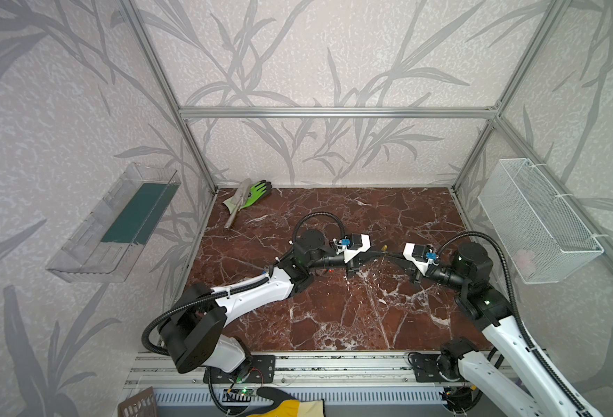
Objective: Put the keys on the keyring
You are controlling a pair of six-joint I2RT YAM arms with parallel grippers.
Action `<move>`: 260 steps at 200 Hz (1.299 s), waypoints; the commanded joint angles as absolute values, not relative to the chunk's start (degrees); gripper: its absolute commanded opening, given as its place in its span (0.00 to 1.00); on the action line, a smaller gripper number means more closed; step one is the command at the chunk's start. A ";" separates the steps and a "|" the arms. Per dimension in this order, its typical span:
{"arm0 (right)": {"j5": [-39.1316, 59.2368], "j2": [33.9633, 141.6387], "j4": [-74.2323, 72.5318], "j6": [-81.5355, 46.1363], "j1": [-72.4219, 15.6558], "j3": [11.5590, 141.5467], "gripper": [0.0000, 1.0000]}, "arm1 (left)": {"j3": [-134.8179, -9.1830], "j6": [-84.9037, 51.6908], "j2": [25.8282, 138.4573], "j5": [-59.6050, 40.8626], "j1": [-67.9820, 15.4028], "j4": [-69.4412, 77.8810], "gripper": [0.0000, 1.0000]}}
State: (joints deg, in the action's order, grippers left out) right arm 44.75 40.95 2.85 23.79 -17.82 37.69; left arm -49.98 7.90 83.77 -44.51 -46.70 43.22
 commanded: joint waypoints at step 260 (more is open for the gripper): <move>40.78 46.71 25.28 31.11 -18.53 46.83 0.00 | -53.89 31.26 77.48 -30.42 -52.24 12.24 0.34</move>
